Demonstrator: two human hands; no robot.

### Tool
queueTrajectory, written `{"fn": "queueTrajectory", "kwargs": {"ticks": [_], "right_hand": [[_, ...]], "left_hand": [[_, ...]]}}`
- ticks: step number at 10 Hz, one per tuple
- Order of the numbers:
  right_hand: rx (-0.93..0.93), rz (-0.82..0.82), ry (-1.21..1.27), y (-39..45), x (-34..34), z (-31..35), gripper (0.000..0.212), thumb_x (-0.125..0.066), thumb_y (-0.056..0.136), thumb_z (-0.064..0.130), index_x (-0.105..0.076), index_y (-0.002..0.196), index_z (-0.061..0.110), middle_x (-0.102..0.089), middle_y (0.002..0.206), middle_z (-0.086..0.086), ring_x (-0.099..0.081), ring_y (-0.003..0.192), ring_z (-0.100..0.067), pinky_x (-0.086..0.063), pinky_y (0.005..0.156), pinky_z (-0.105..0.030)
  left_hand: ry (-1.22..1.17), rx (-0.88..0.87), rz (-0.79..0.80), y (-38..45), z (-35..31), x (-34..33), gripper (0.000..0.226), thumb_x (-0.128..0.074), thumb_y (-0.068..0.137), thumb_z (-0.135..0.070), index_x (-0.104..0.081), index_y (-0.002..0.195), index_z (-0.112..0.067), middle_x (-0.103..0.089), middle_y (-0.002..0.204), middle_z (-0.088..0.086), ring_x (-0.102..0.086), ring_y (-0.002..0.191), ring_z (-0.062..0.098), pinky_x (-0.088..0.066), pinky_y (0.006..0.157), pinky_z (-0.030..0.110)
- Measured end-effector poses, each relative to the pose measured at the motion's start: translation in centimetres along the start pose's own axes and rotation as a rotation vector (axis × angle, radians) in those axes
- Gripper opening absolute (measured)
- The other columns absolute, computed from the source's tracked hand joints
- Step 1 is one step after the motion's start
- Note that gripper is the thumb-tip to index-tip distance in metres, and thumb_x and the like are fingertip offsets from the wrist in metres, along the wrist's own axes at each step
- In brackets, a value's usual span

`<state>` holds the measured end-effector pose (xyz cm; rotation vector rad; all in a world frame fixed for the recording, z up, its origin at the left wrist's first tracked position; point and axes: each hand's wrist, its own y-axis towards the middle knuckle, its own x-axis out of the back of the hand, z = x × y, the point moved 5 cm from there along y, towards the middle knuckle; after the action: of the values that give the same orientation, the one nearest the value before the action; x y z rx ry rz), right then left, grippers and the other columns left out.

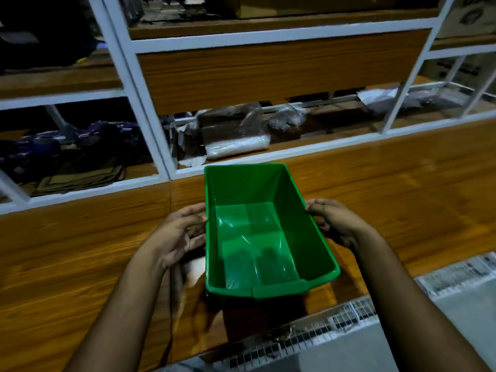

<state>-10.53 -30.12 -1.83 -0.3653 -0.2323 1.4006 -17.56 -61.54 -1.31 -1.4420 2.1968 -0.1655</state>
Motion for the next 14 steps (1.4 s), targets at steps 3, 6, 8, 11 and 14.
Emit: {"fn": "queueTrajectory", "kwargs": {"ticks": [3, 6, 8, 11, 14], "right_hand": [[0.105, -0.253, 0.186, -8.1, 12.3, -2.4, 0.024, -0.054, 0.092, 0.008, -0.068, 0.112, 0.01, -0.07, 0.099, -0.009, -0.052, 0.091, -0.028, -0.042, 0.072, -0.034], [0.168, -0.558, 0.275, -19.0, 31.7, -3.2, 0.021, -0.054, 0.096, 0.014, -0.07, 0.108, 0.02, -0.072, 0.095, 0.002, -0.061, 0.08, -0.019, -0.048, 0.058, -0.027], [0.272, -0.734, 0.396, -26.1, 42.5, -4.9, 0.025, -0.055, 0.094, 0.011, -0.075, 0.107, 0.02, -0.071, 0.107, -0.009, -0.057, 0.098, -0.031, -0.046, 0.084, -0.041], [0.41, -0.949, 0.524, -31.7, 56.8, -7.9, 0.025, -0.056, 0.093, 0.007, -0.069, 0.114, 0.005, -0.07, 0.106, -0.019, -0.058, 0.096, -0.033, -0.045, 0.081, -0.038], [0.475, -0.97, 0.51, -33.0, 75.5, -3.3, 0.045, -0.077, 0.078, 0.023, -0.067, 0.119, 0.007, -0.041, 0.101, -0.019, -0.042, 0.082, -0.025, -0.041, 0.071, -0.029]], "left_hand": [[0.114, 0.127, 0.331, 3.9, 1.3, -13.7, 0.043, -0.047, 0.092, -0.001, -0.056, 0.132, -0.014, -0.051, 0.069, 0.003, -0.039, 0.046, 0.008, -0.044, 0.037, 0.02], [0.188, 0.182, 0.609, 10.0, 6.8, -36.2, 0.044, -0.053, 0.088, -0.005, -0.06, 0.129, -0.02, -0.068, 0.1, 0.009, -0.062, 0.057, 0.012, -0.056, 0.05, 0.027], [0.246, 0.269, 0.873, 12.8, 11.8, -51.9, 0.054, -0.062, 0.083, -0.011, -0.056, 0.137, -0.017, -0.063, 0.118, 0.012, -0.069, 0.074, 0.013, -0.059, 0.062, 0.027], [0.316, 0.349, 0.969, 15.1, 17.7, -69.4, 0.091, -0.093, 0.039, -0.02, -0.065, 0.124, -0.007, -0.071, 0.099, 0.01, -0.065, 0.076, 0.017, -0.058, 0.06, 0.026], [0.266, 0.347, 1.132, 21.9, 20.1, -90.6, 0.091, -0.093, 0.04, -0.022, -0.064, 0.125, -0.009, -0.066, 0.106, 0.012, -0.063, 0.087, 0.021, -0.059, 0.064, 0.029]]}}
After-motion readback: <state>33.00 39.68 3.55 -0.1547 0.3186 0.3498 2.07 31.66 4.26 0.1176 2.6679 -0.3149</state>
